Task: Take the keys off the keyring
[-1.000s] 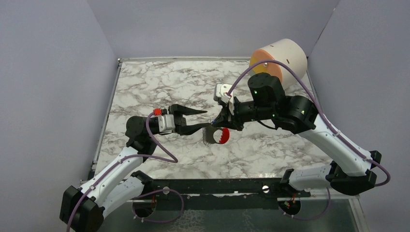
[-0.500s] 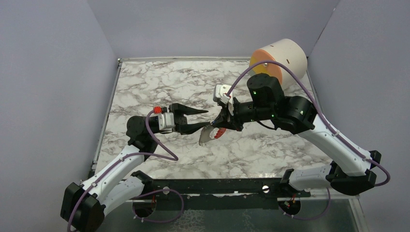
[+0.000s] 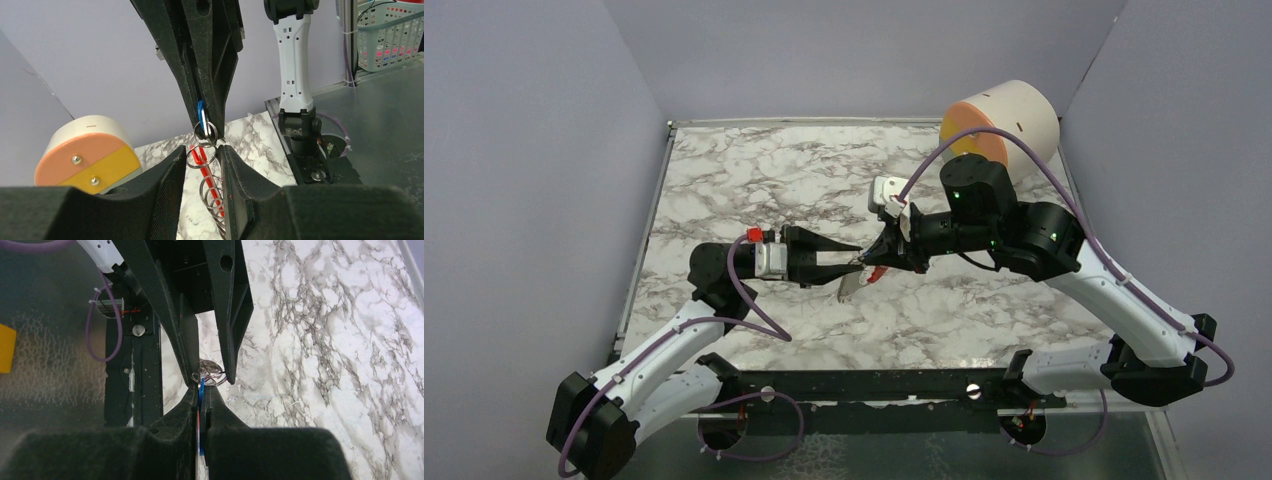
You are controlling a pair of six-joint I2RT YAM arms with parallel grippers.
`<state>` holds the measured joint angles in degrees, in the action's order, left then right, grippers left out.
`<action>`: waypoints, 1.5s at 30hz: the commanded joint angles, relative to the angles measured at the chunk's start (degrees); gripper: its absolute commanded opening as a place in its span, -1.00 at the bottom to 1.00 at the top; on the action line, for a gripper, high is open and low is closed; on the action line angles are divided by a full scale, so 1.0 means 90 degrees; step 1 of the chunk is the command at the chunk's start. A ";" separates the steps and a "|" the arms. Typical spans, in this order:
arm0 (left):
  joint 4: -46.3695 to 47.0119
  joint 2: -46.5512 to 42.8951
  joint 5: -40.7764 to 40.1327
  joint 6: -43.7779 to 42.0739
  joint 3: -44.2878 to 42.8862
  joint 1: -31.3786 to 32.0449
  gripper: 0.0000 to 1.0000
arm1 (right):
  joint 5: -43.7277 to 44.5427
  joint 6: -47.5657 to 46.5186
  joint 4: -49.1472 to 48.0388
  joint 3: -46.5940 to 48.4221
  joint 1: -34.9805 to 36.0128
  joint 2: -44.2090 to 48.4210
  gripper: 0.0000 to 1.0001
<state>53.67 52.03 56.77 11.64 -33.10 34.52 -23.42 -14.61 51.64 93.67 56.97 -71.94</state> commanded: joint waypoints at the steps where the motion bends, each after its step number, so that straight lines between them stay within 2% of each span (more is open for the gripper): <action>1: 0.0189 0.0036 0.0283 -0.0071 0.0052 0.0133 -0.33 | 0.0014 0.0061 -0.0501 -0.0016 0.0037 0.0104 -0.99; 3: 0.0189 0.0086 0.0251 -0.0079 0.0022 0.0147 -0.34 | 0.0028 0.0061 -0.0495 -0.0024 0.0037 0.0084 -0.99; 5: 0.0189 0.0106 0.0235 -0.0082 0.0009 0.0157 -0.44 | 0.0048 0.0067 -0.0501 -0.0046 0.0031 0.0090 -0.98; 9: 0.0189 0.0080 0.0231 -0.0167 0.0066 0.0158 -0.90 | 0.0063 0.0071 -0.0537 -0.0084 0.0037 0.0130 -0.99; 11: 0.0189 0.0022 0.0199 -0.0218 0.0123 0.0159 -1.00 | 0.0077 0.0063 -0.0557 -0.0109 0.0039 0.0163 -0.99; 17: 0.0137 -0.0157 0.0021 -0.0389 0.0354 0.0161 -1.00 | 0.0189 0.0051 -0.0604 -0.0158 0.0044 0.0251 -0.99; 24: -0.0713 -0.0405 -0.0481 -0.0855 0.0414 0.0159 -1.00 | 0.0501 0.0096 -0.0816 -0.0325 0.0044 0.0558 -0.99; 30: -0.1115 -0.0539 -0.0546 -0.1186 0.0418 0.0158 -1.00 | 0.0911 0.0209 -0.1223 -0.0532 0.0039 0.0909 -0.99; 45: -0.1187 -0.1039 -0.0760 -0.1111 0.0459 0.0163 -1.00 | 0.1426 0.0417 -0.1610 -0.0894 0.0040 0.1163 -0.98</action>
<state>46.89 44.80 50.19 1.06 -29.89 36.40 -15.68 -11.35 43.42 84.88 57.84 -65.71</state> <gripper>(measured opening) 0.011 0.021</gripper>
